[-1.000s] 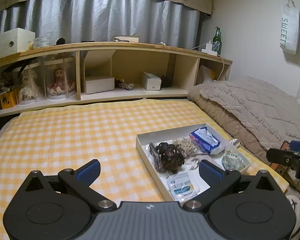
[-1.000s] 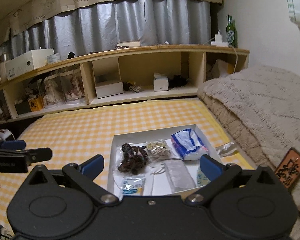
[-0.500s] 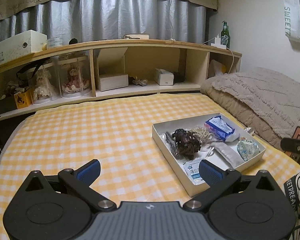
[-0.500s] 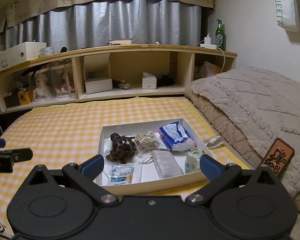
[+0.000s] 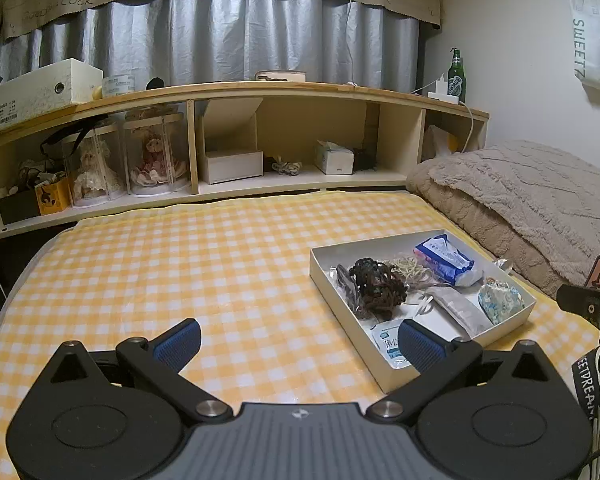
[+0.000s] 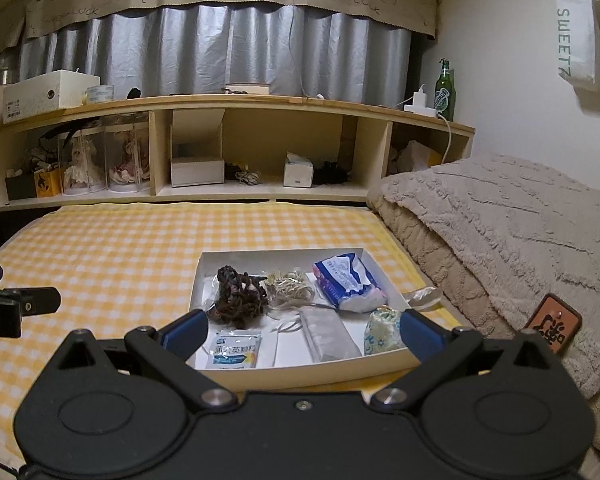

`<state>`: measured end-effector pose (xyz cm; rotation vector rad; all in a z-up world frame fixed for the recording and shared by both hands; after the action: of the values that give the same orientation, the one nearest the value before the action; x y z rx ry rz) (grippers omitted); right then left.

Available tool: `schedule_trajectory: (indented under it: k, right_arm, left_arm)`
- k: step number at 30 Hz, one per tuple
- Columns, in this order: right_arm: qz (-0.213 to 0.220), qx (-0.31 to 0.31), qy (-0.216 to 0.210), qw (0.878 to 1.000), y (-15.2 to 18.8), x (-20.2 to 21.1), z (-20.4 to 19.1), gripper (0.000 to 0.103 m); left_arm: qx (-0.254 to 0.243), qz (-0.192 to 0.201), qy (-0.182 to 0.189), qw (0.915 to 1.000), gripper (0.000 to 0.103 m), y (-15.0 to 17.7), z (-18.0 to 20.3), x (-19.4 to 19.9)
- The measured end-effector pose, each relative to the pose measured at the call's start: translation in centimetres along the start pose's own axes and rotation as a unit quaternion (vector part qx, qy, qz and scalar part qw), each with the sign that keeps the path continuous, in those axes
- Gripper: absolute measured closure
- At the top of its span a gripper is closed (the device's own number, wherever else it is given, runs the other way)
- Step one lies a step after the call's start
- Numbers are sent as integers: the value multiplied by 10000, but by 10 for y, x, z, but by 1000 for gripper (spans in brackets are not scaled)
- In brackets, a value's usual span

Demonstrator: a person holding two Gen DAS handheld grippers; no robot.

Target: Organize soft objects

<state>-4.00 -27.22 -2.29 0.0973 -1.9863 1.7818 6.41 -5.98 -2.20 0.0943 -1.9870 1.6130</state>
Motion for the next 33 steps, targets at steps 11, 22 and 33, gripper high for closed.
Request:
schedule_trajectory:
  k: [11, 22, 33]
  right_arm:
    - [-46, -64, -16, 10000, 3, -2, 0, 0]
    - [-66, -104, -54, 9999, 4, -2, 0, 0]
    - [-68, -110, -64, 9999, 5, -3, 0, 0]
  left_arm:
    - [21, 4, 13, 10000, 0, 1, 0, 1]
    - [16, -1, 18, 10000, 0, 2, 0, 2]
    - [23, 0, 16, 10000, 0, 2, 1, 2]
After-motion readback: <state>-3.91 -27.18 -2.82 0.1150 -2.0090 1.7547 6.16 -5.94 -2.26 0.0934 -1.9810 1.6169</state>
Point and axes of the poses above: each gripper's, at about its wrist camera, not at the fingertips, and x roughly against the way its jaws point, z to its right, y to its underside, the point moved 3 cm from there along -x, roughly the way its jaws point, and after that the axes turned 8 degrees about -x, right-handed, at the moved point
